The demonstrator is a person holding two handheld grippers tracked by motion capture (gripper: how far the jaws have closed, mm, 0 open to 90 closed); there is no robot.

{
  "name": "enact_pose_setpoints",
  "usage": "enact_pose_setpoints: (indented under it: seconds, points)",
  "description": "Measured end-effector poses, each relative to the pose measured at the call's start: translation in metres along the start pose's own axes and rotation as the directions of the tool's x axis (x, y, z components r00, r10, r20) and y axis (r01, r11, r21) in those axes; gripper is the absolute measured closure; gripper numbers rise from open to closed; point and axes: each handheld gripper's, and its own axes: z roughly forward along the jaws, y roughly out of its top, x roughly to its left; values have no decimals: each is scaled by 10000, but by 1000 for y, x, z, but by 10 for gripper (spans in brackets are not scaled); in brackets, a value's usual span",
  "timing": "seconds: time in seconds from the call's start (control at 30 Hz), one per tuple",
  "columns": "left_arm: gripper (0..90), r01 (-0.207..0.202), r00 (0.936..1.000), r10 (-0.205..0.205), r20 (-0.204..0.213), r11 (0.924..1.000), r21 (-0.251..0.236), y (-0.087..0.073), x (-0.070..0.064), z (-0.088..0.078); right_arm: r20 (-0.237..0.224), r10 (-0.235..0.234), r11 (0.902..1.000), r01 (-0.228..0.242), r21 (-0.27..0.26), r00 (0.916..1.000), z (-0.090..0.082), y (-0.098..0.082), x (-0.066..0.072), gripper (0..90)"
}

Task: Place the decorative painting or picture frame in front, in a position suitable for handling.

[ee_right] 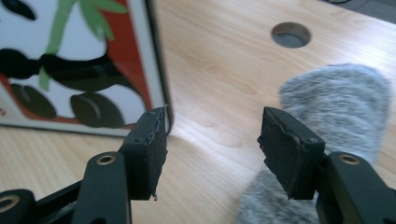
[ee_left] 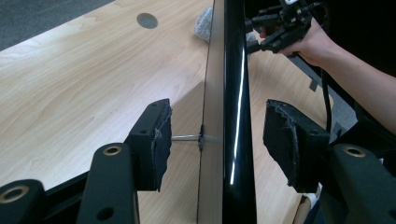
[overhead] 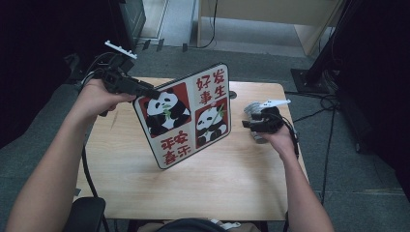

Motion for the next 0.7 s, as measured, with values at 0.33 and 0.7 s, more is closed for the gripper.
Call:
enact_pose_setpoints:
  seconds: [0.33, 0.7]
  points:
    - [407, 66, 10000, -65, 32, 9996, -275, -24, -5, -8, 734, 773, 9970, -771, -62, 9943, -6, 2, -30, 392]
    - [402, 128, 9999, -129, -16, 9993, -358, -46, -9, -5, 1066, 1189, 9912, -1244, 464, 9872, 17, -3, -52, 373]
